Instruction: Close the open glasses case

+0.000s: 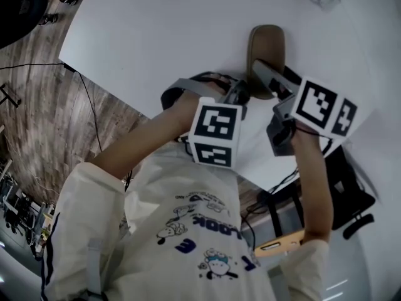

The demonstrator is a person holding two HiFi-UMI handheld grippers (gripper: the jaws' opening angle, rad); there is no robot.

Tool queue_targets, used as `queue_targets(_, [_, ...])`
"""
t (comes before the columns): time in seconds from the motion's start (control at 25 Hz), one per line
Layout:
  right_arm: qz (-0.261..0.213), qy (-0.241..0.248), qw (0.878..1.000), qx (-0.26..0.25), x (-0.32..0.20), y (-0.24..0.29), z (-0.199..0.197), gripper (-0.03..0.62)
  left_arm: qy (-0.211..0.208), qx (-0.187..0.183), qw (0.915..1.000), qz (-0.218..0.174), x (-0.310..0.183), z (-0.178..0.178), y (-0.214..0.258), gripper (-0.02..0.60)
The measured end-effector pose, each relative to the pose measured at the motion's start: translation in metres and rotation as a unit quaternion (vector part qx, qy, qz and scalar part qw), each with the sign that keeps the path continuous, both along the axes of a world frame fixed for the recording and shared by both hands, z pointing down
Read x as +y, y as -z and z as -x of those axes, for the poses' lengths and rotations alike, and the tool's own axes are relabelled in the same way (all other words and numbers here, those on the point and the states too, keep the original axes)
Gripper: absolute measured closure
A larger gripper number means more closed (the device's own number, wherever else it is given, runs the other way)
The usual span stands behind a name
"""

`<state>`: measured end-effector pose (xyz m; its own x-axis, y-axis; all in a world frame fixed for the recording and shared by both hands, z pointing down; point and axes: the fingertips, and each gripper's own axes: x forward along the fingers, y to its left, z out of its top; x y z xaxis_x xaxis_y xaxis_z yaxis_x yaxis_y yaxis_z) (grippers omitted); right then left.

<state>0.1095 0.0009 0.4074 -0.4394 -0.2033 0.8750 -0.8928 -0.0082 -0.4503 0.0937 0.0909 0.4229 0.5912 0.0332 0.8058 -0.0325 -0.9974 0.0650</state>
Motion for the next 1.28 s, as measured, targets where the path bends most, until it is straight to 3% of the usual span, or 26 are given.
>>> queue_targets(0.16, [-0.014, -0.029, 0.999, 0.012, -0.003, 0.003, -0.001, 0.270, 0.079, 0.006, 0.9966, 0.021, 0.008, -0.006, -0.004, 0.581])
queue_targets(0.28, [-0.018, -0.093, 0.996, -0.003, -0.007, 0.002, 0.000, 0.270, 0.109, -0.001, 0.9938, 0.023, 0.004, -0.001, -0.005, 0.581])
queue_targets(0.44, [-0.011, -0.203, 0.979, -0.031, -0.013, 0.000, 0.002, 0.270, 0.141, -0.002, 0.9898, 0.023, 0.001, 0.003, -0.009, 0.581])
queue_targets(0.64, [-0.001, -0.285, 0.957, -0.055, -0.023, 0.001, 0.002, 0.272, 0.180, 0.011, 0.9828, 0.041, -0.009, 0.005, -0.010, 0.581])
queue_targets(0.88, [0.013, -0.337, 0.938, -0.086, -0.030, 0.003, 0.000, 0.272, 0.212, 0.046, 0.9743, 0.062, -0.019, 0.001, -0.009, 0.581])
queue_targets(1.28, [0.020, -0.385, 0.916, -0.109, -0.032, 0.002, 0.002, 0.272, 0.252, 0.044, 0.9653, 0.055, -0.027, 0.006, -0.012, 0.581])
